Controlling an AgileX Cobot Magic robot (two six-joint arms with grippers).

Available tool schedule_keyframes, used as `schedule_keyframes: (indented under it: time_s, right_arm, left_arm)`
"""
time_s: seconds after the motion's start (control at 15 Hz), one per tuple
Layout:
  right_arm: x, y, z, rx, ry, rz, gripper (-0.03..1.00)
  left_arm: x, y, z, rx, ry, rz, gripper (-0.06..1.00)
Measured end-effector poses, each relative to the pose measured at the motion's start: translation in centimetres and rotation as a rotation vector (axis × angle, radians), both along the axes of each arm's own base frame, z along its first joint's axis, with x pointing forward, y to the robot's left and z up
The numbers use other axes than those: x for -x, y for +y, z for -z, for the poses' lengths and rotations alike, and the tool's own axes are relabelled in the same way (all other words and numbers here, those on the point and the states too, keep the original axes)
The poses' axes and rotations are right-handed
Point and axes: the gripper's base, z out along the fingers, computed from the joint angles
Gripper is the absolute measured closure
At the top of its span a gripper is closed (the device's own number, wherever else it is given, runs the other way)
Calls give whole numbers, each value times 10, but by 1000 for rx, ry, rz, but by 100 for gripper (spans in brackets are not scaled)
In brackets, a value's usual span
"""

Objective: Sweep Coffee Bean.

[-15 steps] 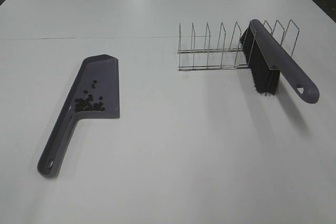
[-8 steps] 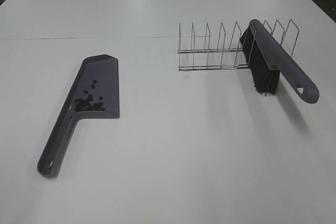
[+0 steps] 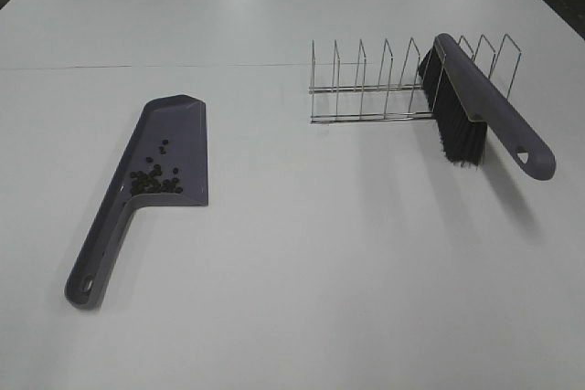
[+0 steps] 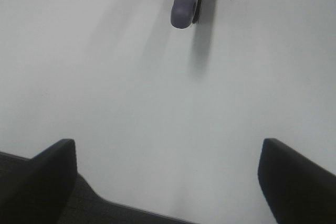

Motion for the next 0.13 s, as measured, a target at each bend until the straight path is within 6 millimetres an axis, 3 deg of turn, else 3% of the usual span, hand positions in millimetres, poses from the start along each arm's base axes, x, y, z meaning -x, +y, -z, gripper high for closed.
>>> schedule_keyframes:
  time_s: [0.13]
  right_arm:
    - [0, 0, 0, 0, 0, 0, 15]
  left_arm:
    - [0, 0, 0, 0, 0, 0, -5]
